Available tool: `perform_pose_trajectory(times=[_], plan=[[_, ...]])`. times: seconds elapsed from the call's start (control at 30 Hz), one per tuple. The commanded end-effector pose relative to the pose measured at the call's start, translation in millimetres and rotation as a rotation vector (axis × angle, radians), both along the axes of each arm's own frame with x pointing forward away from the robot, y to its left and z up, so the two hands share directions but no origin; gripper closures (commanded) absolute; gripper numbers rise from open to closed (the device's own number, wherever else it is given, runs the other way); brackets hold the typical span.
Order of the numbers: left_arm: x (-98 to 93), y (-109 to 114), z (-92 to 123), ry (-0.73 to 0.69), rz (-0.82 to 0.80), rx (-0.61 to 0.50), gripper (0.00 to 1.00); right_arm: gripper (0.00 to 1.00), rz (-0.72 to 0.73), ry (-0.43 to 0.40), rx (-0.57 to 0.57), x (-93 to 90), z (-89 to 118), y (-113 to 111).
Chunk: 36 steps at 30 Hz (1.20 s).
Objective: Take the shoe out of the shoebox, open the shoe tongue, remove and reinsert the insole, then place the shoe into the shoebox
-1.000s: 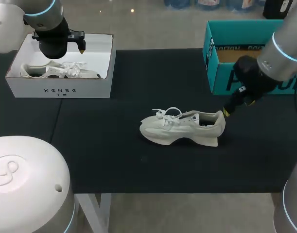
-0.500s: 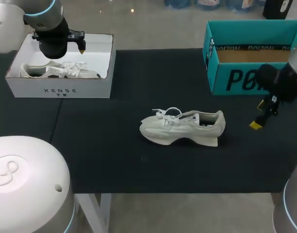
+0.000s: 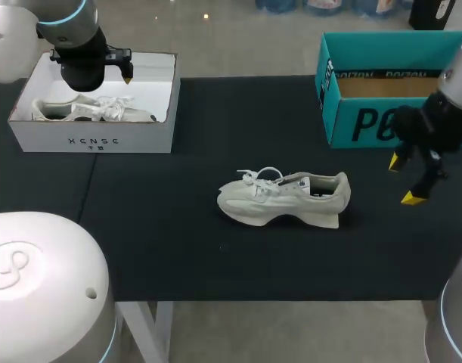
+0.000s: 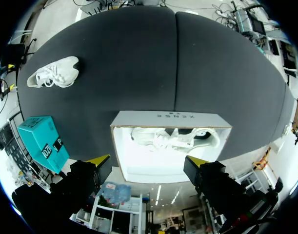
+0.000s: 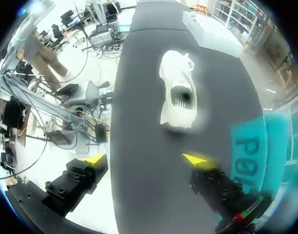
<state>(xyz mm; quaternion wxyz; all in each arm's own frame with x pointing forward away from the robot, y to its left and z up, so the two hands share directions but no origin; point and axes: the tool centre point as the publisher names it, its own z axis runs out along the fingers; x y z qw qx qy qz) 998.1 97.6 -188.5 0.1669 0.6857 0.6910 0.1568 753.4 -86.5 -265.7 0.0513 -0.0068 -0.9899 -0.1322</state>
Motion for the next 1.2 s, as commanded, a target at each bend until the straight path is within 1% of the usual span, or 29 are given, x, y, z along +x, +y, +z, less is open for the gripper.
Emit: perform_pose_trajectory(times=[0.03,0.13,0.17,0.23,0.27,0.37,0.43,0.5,0.6,0.63,0.67,0.73,0.77,0.8,0.87,0.93,1.0,1.07,1.1,1.13,1.2], plan=[[-0.4,0.4,0.0,-0.001,-0.001,0.001,0.0,0.0,0.455,0.071,-0.026,7.7,0.6,2.1],[-0.4,0.4,0.0,-0.001,-0.001,0.001,0.0,0.0,0.461,0.069,-0.01,7.6,1.3,0.7],[-0.4,0.4,0.0,-0.001,-0.001,0.001,0.0,0.0,0.454,0.076,-0.017,6.7,1.3,-2.3],[-0.4,0.4,0.0,-0.001,-0.001,0.001,0.0,0.0,0.419,0.052,-0.007,3.5,2.4,-10.9],[-0.4,0.4,0.0,-0.001,-0.001,0.001,0.0,0.0,0.396,0.06,-0.002,3.6,1.2,-15.7],[-0.4,0.4,0.0,-0.001,-0.001,0.001,0.0,0.0,0.354,0.072,0.083,1.5,-5.6,-32.2],[-0.4,0.4,0.0,-0.001,-0.001,0.001,0.0,0.0,0.315,0.062,0.156,-1.0,-10.6,-43.0],[-0.4,0.4,0.0,-0.001,-0.001,0.001,0.0,0.0,0.282,0.052,0.205,-4.3,-15.4,-50.9],[-0.4,0.4,0.0,-0.001,-0.001,0.001,0.0,0.0,0.239,0.012,0.284,-11.7,-20.0,-57.0],[-0.4,0.4,0.0,-0.001,-0.001,0.001,0.0,0.0,0.222,-0.014,0.294,-15.1,-20.6,-57.7],[-0.4,0.4,0.0,-0.001,-0.001,0.001,0.0,0.0,0.2,-0.028,0.302,-13.8,-22.9,-61.9],[-0.4,0.4,0.0,-0.001,-0.001,0.001,0.0,0.0,0.172,-0.09,0.333,-21.0,-24.2,-61.5],[-0.4,0.4,0.0,-0.001,-0.001,0.001,0.0,0.0,0.165,-0.095,0.329,-22.6,-24.8,-60.0],[-0.4,0.4,0.0,-0.001,-0.001,0.001,0.0,0.0,0.156,-0.124,0.325,-25.6,-25.5,-56.3],[-0.4,0.4,0.0,-0.001,-0.001,0.001,0.0,0.0,0.15,-0.146,0.327,-31.6,-26.6,-47.4],[-0.4,0.4,0.0,-0.001,-0.001,0.001,0.0,0.0,0.147,-0.165,0.32,-33.4,-27.2,-39.8],[-0.4,0.4,0.0,-0.001,-0.001,0.001,0.0,0.0,0.116,-0.176,0.3,-34.3,-29.0,-28.3],[-0.4,0.4,0.0,-0.001,-0.001,0.001,0.0,0.0,0.139,-0.177,0.291,-33.1,-31.8,-15.7],[-0.4,0.4,0.0,-0.001,-0.001,0.001,0.0,0.0,0.135,-0.155,0.285,-30.8,-34.0,-8.3],[-0.4,0.4,0.0,-0.001,-0.001,0.001,0.0,0.0,0.167,-0.149,0.269,-28.2,-35.0,-2.1],[-0.4,0.4,0.0,-0.001,-0.001,0.001,0.0,0.0,0.167,-0.149,0.269,-28.2,-35.0,-2.1]])
